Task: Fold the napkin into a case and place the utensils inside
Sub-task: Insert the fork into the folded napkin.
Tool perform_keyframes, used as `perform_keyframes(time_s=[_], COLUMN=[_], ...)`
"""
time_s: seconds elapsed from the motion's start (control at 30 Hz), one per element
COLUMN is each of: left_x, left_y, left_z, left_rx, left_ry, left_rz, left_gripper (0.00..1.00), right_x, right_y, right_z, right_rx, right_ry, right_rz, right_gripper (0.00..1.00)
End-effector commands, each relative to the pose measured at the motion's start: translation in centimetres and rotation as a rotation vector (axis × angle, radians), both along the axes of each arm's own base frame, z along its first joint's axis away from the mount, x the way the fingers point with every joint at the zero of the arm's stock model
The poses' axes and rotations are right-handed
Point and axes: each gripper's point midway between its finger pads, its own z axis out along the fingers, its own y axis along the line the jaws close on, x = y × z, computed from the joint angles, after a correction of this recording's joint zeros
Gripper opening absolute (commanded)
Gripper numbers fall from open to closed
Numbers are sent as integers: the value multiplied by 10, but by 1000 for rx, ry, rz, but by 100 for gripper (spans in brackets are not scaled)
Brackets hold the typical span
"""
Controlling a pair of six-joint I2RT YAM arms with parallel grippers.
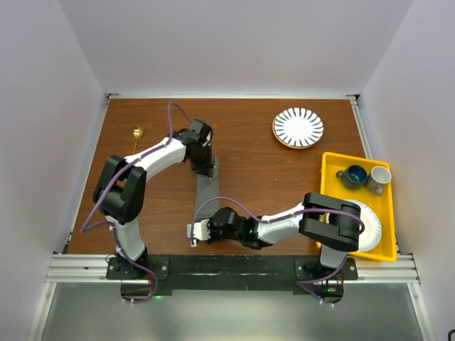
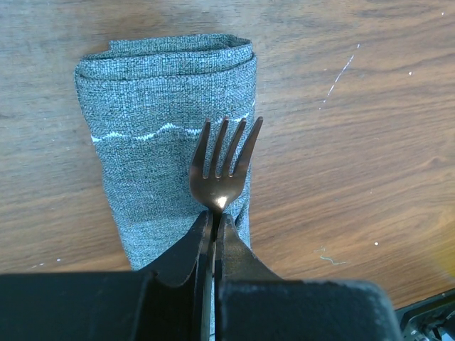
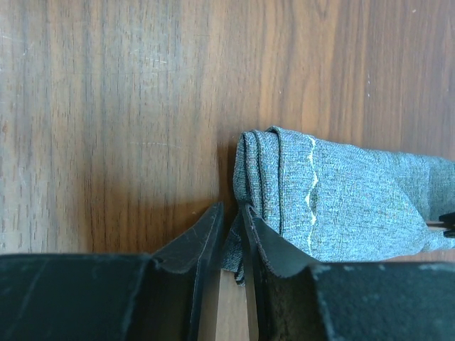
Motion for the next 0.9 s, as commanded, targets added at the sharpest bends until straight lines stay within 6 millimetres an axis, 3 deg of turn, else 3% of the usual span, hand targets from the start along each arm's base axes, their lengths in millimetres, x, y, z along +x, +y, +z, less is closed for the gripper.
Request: perform_keyframes(time_s=[0.0,0.5,0.77,0.87], left_x=[-8,-18,-10,-4], left_y=[-3,1,0,-1], left_z=[9,-3,4,12], left_rx=[-23,-4,2,-1], left_ry=[1,44,14,-10], left_rz=[28,28,34,35], left_gripper=[0,4,31,35], right_x=[10,8,6,5], right_y=[-1,-1,-5,-6], right_z=[3,4,4,3], right_rx=[11,12,9,7], right_ry=[-28,-17,-8,-3], right_rz=[-11,-8,-7,-3], right_gripper=[21,22,22,22])
